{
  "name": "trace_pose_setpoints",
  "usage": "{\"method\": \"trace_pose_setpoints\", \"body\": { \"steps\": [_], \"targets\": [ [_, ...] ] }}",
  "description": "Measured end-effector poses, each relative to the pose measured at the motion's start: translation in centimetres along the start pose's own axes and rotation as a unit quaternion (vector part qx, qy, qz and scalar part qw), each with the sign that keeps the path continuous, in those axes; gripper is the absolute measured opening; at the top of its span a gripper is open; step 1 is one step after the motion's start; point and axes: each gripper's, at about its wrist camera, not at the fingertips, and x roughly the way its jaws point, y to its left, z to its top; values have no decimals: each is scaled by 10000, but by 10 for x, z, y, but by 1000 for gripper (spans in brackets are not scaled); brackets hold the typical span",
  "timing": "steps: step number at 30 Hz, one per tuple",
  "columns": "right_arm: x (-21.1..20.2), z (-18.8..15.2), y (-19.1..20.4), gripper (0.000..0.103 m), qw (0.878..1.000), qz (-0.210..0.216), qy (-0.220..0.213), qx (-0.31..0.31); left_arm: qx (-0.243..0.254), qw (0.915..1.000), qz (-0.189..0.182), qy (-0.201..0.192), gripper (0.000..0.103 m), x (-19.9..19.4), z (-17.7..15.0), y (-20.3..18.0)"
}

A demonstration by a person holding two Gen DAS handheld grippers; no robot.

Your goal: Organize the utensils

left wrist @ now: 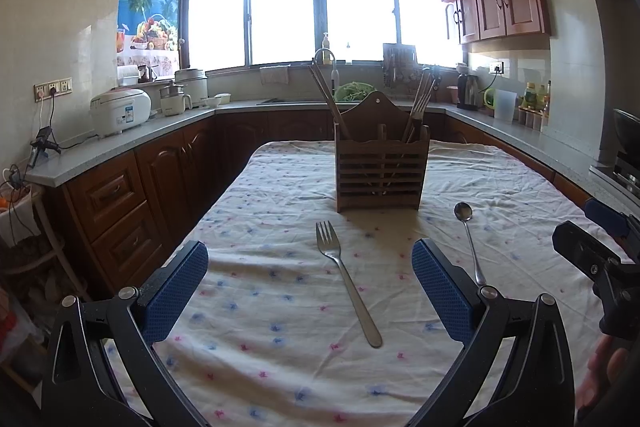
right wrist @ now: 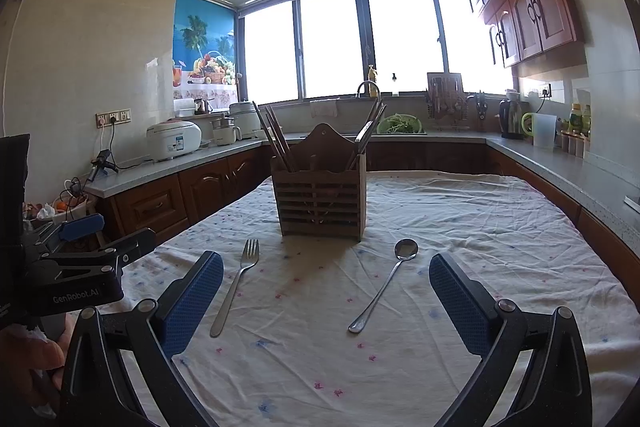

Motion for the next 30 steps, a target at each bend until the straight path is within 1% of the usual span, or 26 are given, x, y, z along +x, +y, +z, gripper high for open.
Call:
{"method": "trace_pose_setpoints", "body": {
  "steps": [30],
  "targets": [
    [2,1,0,103,10000,0,32,29,-25,10000,-84,47,103,5,2,-1]
  ]
}}
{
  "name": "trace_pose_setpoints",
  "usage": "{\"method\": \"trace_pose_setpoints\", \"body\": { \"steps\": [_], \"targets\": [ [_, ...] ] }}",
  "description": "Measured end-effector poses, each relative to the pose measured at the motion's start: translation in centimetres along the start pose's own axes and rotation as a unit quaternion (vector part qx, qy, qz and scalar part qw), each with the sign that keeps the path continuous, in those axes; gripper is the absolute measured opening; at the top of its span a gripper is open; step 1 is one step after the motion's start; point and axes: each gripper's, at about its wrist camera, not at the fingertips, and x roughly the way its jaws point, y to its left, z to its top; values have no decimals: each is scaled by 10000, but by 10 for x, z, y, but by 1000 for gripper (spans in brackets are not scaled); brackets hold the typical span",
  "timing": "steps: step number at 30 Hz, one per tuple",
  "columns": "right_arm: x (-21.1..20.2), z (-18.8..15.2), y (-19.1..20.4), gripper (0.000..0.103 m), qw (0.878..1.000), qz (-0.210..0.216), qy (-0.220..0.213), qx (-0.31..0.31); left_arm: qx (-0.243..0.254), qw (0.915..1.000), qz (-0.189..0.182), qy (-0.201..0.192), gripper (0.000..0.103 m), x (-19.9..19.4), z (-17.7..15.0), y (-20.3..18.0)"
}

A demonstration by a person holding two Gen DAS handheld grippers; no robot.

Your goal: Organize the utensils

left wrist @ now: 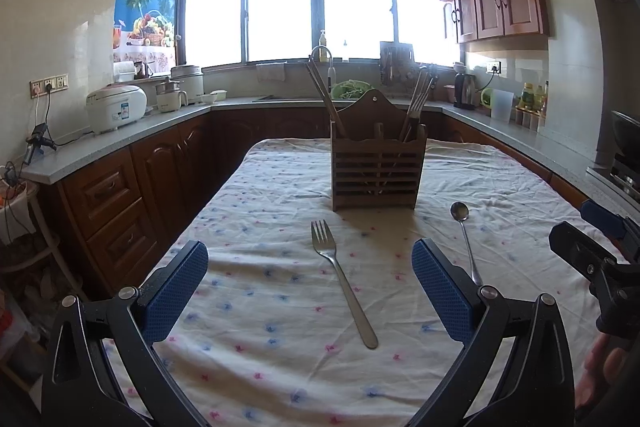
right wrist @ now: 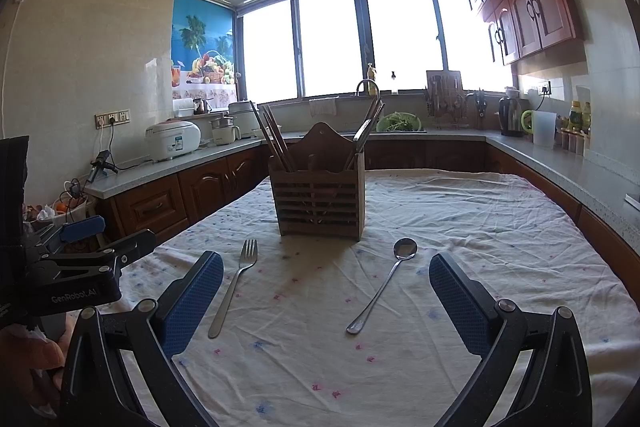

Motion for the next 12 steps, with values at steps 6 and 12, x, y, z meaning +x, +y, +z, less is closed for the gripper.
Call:
{"method": "trace_pose_setpoints", "body": {
  "steps": [6,12],
  "targets": [
    [5,0,-3,103,10000,-4,71,27,-49,10000,-32,49,103,5,0,0],
    [9,0,-6,103,9999,-12,143,57,-81,9999,-95,117,103,9,-1,0]
  ]
}}
